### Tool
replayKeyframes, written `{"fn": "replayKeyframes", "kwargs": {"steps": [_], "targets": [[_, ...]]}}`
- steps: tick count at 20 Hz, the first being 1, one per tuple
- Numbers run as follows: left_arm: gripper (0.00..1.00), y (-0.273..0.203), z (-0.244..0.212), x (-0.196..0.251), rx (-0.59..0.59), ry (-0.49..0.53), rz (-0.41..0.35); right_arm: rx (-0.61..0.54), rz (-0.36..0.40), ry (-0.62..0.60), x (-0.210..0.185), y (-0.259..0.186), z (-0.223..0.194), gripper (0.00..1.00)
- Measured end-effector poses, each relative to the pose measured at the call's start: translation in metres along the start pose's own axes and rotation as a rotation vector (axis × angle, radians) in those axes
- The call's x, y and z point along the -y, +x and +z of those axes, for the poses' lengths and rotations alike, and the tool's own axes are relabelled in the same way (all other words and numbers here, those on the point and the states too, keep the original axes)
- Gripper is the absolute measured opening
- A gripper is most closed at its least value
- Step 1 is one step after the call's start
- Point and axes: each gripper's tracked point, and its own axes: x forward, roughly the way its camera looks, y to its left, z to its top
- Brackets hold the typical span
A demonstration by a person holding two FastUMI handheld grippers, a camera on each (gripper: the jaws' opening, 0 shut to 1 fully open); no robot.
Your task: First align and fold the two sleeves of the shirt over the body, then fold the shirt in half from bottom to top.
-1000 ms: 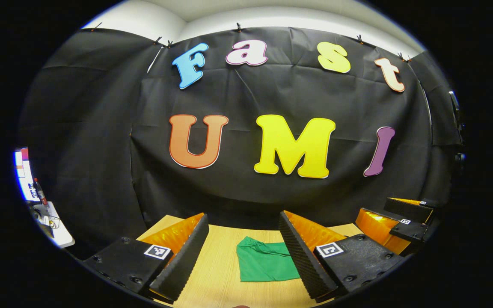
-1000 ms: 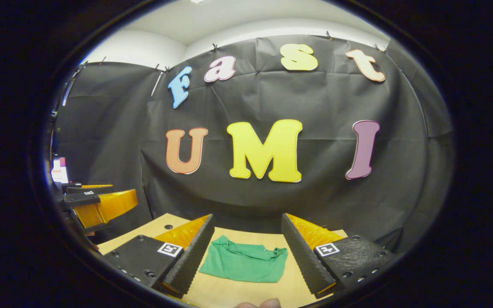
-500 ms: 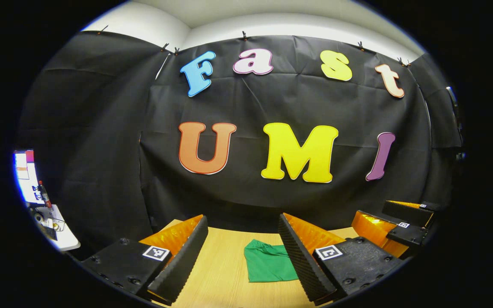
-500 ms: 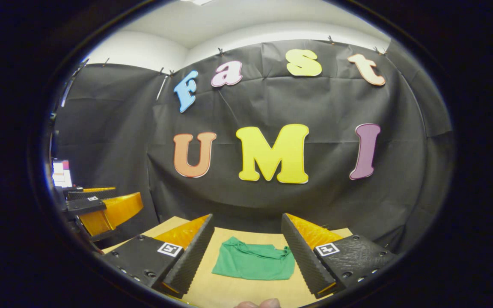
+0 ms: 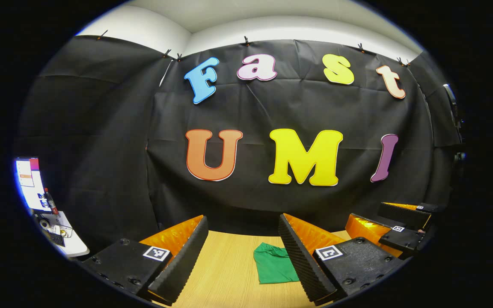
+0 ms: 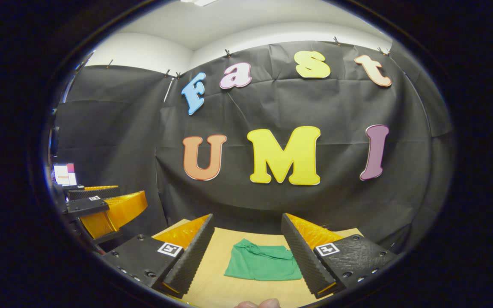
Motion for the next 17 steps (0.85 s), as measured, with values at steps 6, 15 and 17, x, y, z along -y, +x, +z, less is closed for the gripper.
{"fn": "replayKeyframes", "kwargs": {"steps": [6,15,17], "targets": [[1.00,-0.004,-0.004,-0.011,-0.008,-0.003,0.000,-0.014,0.013,-0.010,-0.019,-0.001,-0.006,0.94],[1.00,-0.005,-0.003,-0.009,-0.004,-0.017,-0.036,0.011,-0.009,-0.017,-0.022,-0.009,0.004,0.97],[1.00,-0.004,-0.001,-0.007,0.001,-0.015,-0.044,0.014,-0.011,-0.015,-0.023,-0.011,0.007,0.97]]}}
